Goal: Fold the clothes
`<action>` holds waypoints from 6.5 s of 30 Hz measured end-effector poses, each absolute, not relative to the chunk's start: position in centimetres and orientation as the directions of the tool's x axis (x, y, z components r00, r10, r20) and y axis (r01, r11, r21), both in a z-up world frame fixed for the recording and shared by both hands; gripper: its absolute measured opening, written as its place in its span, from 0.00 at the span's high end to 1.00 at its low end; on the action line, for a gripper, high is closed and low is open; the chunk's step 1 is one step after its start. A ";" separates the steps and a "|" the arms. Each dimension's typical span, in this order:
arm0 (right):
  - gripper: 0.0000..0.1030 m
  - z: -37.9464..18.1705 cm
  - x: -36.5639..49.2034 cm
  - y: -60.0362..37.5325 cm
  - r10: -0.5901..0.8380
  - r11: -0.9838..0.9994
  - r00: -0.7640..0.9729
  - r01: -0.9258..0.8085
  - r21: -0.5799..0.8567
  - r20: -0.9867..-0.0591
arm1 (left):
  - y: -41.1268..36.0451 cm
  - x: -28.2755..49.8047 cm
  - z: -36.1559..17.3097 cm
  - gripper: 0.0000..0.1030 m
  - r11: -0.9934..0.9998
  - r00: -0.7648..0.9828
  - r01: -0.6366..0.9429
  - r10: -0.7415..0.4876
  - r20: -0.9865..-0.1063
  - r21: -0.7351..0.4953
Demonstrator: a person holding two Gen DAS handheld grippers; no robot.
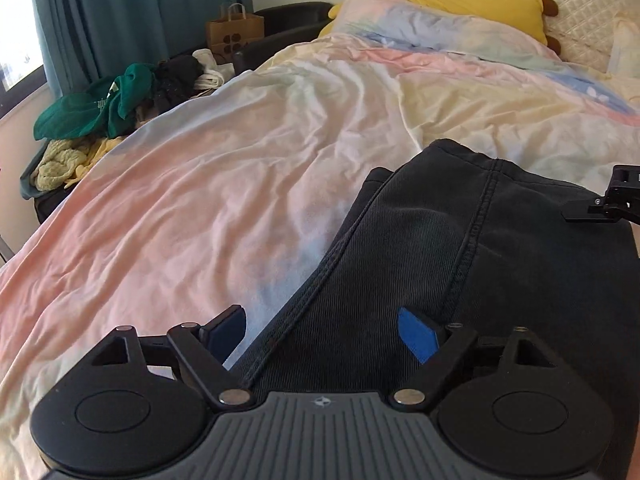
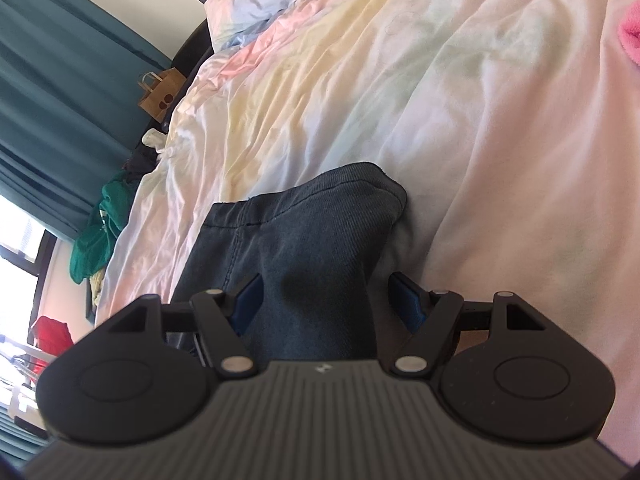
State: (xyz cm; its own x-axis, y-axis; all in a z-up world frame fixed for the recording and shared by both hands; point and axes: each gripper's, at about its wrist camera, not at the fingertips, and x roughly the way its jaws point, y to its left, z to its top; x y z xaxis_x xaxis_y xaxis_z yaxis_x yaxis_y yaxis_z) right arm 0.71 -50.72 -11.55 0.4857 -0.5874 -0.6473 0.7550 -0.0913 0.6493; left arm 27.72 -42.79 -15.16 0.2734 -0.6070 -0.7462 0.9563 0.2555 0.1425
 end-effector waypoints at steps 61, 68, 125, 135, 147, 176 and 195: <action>0.21 -14.3 -0.9 -52.5 -0.279 -0.184 0.836 0.437 0.881 -0.473 | -3.7 12.1 -8.6 0.41 0.957 0.811 0.287 -0.214 -0.544 0.050; 0.18 -15.4 1.3 -53.9 -0.267 -0.112 0.882 0.371 0.922 -0.387 | -1.1 12.0 -9.4 0.42 0.972 0.798 0.224 -0.221 -0.560 -0.064; 0.90 -13.8 1.1 -57.2 -0.386 0.189 0.791 0.572 0.798 -0.475 | -3.4 15.0 -12.8 0.23 0.947 0.800 0.299 -0.183 -0.572 0.116; 0.90 -13.2 1.3 -56.9 -0.399 0.209 0.788 0.576 0.790 -0.469 | -3.4 15.5 -13.3 0.22 0.948 0.780 0.301 -0.181 -0.599 0.107; 0.90 -12.0 1.5 -56.4 -0.427 0.286 0.788 0.583 0.761 -0.443 | -3.2 15.9 -13.2 0.21 0.947 0.767 0.308 -0.190 -0.613 0.091; 0.90 6.0 10.0 -41.4 -0.504 0.836 0.841 0.532 0.132 -0.197 | -2.1 16.5 -10.6 0.21 0.953 0.754 0.301 -0.228 -0.616 0.016; 0.86 -9.1 14.4 -9.1 -0.163 0.882 0.891 -0.061 -0.468 -0.423 | 8.5 14.5 -3.9 0.21 0.960 0.871 0.093 -0.207 -0.445 -0.266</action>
State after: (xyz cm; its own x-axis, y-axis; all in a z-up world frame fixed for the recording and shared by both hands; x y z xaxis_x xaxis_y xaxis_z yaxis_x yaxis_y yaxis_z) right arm 14.44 -9.07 -9.12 0.8915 -0.1629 -0.4228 -0.0607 0.8817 -0.4679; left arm 14.51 8.49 -3.92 0.8714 -0.2073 -0.4446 0.0928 0.9596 -0.2656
